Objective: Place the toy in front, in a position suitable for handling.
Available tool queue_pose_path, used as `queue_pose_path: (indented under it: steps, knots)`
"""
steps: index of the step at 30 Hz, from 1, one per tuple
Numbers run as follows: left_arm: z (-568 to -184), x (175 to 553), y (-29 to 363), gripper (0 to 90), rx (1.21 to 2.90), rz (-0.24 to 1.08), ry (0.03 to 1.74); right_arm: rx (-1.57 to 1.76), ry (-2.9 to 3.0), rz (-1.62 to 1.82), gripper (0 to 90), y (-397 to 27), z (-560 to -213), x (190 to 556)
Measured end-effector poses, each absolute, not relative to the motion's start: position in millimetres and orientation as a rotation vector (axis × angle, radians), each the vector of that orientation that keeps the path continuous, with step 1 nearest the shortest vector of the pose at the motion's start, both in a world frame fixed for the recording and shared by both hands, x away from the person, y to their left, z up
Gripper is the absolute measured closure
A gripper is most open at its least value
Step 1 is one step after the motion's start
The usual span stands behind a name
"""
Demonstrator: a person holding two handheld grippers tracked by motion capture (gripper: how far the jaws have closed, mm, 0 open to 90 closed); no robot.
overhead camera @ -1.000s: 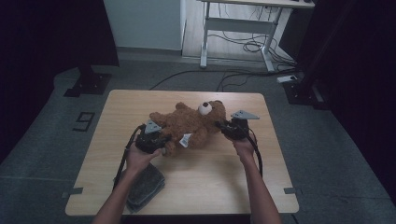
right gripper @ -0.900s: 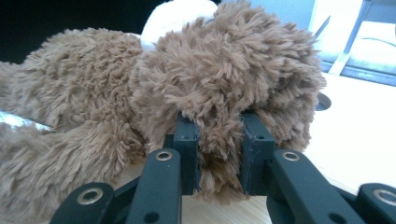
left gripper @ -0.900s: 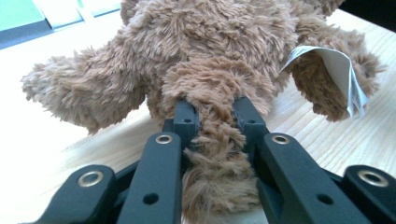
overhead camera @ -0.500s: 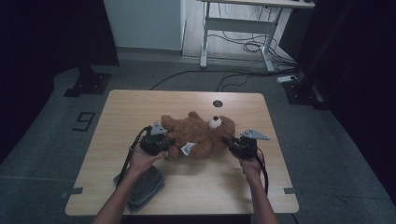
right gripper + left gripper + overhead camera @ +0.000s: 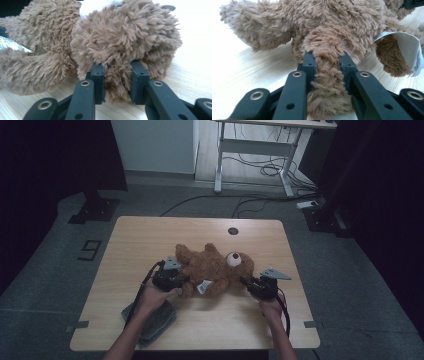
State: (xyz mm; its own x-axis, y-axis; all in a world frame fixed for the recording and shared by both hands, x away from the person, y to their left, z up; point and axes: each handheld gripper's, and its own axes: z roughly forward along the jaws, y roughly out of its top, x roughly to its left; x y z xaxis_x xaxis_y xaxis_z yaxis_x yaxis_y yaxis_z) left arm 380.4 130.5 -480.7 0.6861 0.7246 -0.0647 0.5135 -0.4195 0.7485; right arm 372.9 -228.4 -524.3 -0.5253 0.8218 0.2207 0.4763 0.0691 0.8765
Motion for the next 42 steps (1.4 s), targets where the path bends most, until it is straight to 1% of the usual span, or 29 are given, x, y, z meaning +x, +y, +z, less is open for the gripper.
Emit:
queue_pose_path:
  steps: [1, 2, 3, 7, 9, 12, 17, 19, 24, 26, 28, 34, 38, 42]
  knots:
    - [-480.7, 380.4, 130.5, 67.1, 2.114, 0.344, 0.946, 1.297, 2.020, 1.440, 68.8, -228.4, -524.3, 372.9]
    - [-481.3, 379.6, 130.5, 67.1, 2.119, 0.345, 0.947, 1.301, 2.018, 1.440, 68.2, -228.5, -524.8, 372.0]
    - [-481.1, 377.6, 130.8, 58.3, 2.121, 0.366, 0.948, 1.303, 2.020, 1.442, 66.9, -229.9, -525.7, 370.6]
    - [-476.3, 372.2, 135.9, 39.4, 2.114, 0.398, 0.947, 1.312, 2.018, 1.442, 65.2, -231.4, -526.2, 368.8]
    - [-472.2, 368.8, 139.9, 33.5, 2.095, 0.406, 0.950, 1.316, 2.014, 1.438, 64.7, -231.4, -526.7, 367.9]
    - [-468.5, 365.2, 144.1, 28.5, 2.080, 0.427, 0.949, 1.323, 2.011, 1.443, 64.3, -231.8, -527.3, 367.6]
    - [-463.6, 355.5, 161.7, 27.3, 2.014, 0.447, 0.980, 1.333, 2.002, 1.433, 62.6, -232.0, -528.9, 367.6]
    - [-463.1, 346.3, 173.1, 25.4, 1.970, 0.446, 0.997, 1.339, 2.000, 1.421, 61.2, -231.6, -530.0, 365.5]
    - [-467.5, 328.2, 188.1, 23.8, 1.927, 0.448, 1.021, 1.349, 1.994, 1.413, 60.9, -231.4, -532.5, 363.0]
    - [-469.2, 324.5, 190.2, 23.6, 1.924, 0.451, 1.025, 1.356, 1.991, 1.408, 60.9, -230.9, -532.4, 362.6]
    - [-475.8, 312.9, 196.5, 23.3, 1.924, 0.452, 1.038, 1.374, 1.977, 1.386, 59.7, -228.0, -532.1, 359.8]
    - [-486.5, 299.7, 209.1, 23.4, 1.952, 0.452, 1.067, 1.370, 1.984, 1.385, 56.4, -228.9, -533.9, 357.5]
    - [-491.6, 296.0, 214.2, 23.1, 1.987, 0.471, 1.083, 1.366, 1.982, 1.389, 55.7, -229.8, -534.0, 358.0]
    - [-496.2, 296.5, 216.0, 21.8, 2.011, 0.449, 1.087, 1.367, 1.982, 1.391, 54.5, -230.6, -534.7, 358.0]
